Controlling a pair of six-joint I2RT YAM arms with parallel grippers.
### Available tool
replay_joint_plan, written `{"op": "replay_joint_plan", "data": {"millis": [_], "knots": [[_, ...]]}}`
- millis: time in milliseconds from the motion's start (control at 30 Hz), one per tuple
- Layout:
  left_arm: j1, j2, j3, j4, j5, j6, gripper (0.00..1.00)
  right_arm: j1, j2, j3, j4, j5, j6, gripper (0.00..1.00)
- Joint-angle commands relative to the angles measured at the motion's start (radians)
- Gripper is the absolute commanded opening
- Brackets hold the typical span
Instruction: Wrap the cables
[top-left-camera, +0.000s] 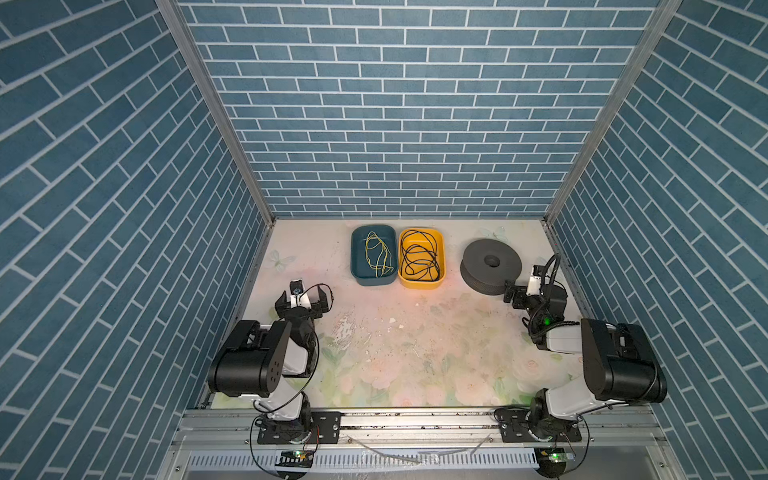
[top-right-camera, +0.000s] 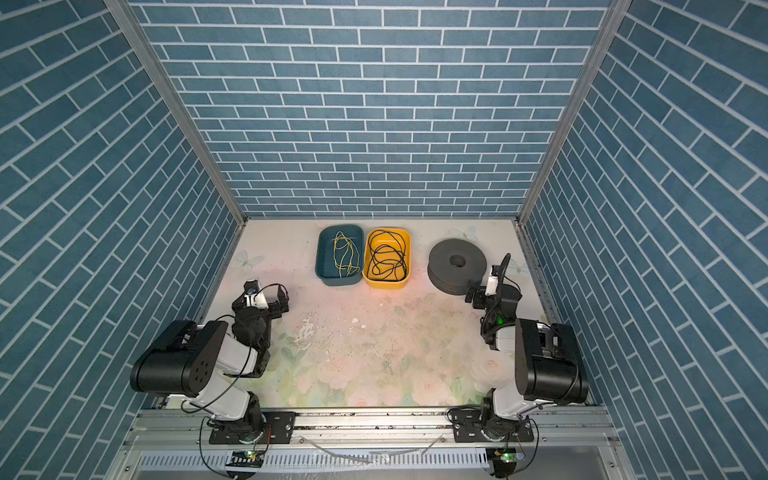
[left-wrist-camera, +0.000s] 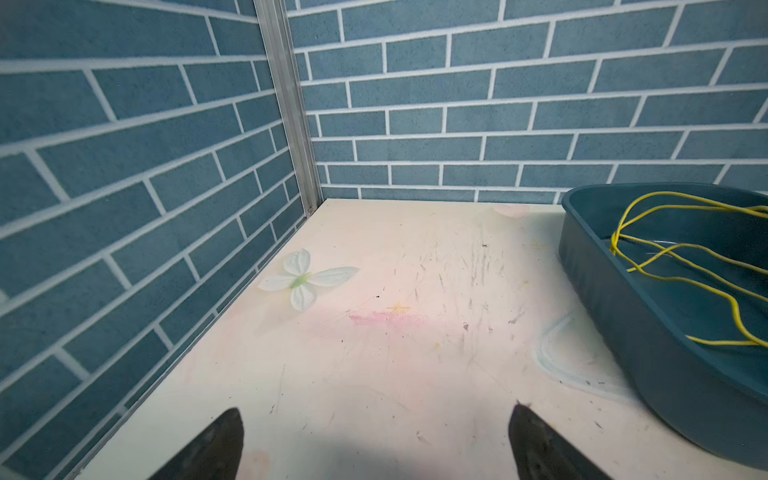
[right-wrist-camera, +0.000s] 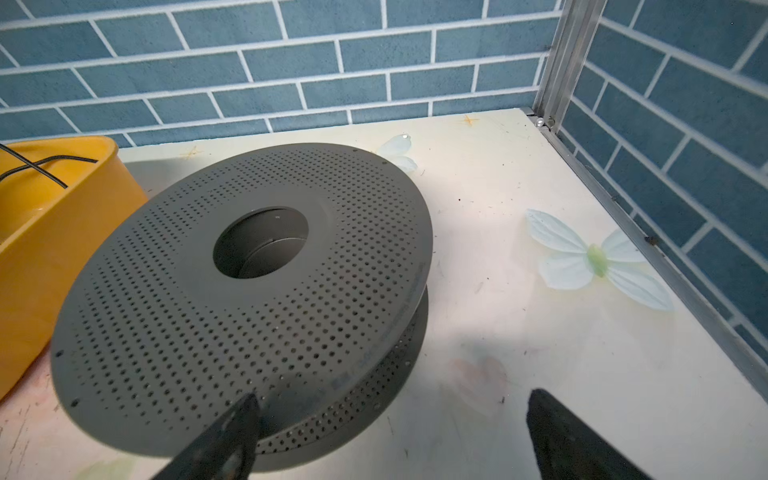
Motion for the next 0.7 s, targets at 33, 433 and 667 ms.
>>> {"op": "replay_joint_plan", "data": {"millis": [33, 433, 667], "knots": [[-0.002, 0.001, 0.001, 0.022, 0.035, 0.011, 1.00, -0.004, 0.013, 0.029, -0.025, 0.021, -0.023, 0.99], [0.073, 0.003, -0.007, 0.020, 0.056, -0.078, 1.00, -0.004, 0.013, 0.029, -0.025, 0.021, -0.023, 0.99], [0.074, 0.002, -0.010, 0.021, 0.056, -0.080, 1.00, -0.002, 0.013, 0.029, -0.025, 0.021, -0.023, 0.99]]}}
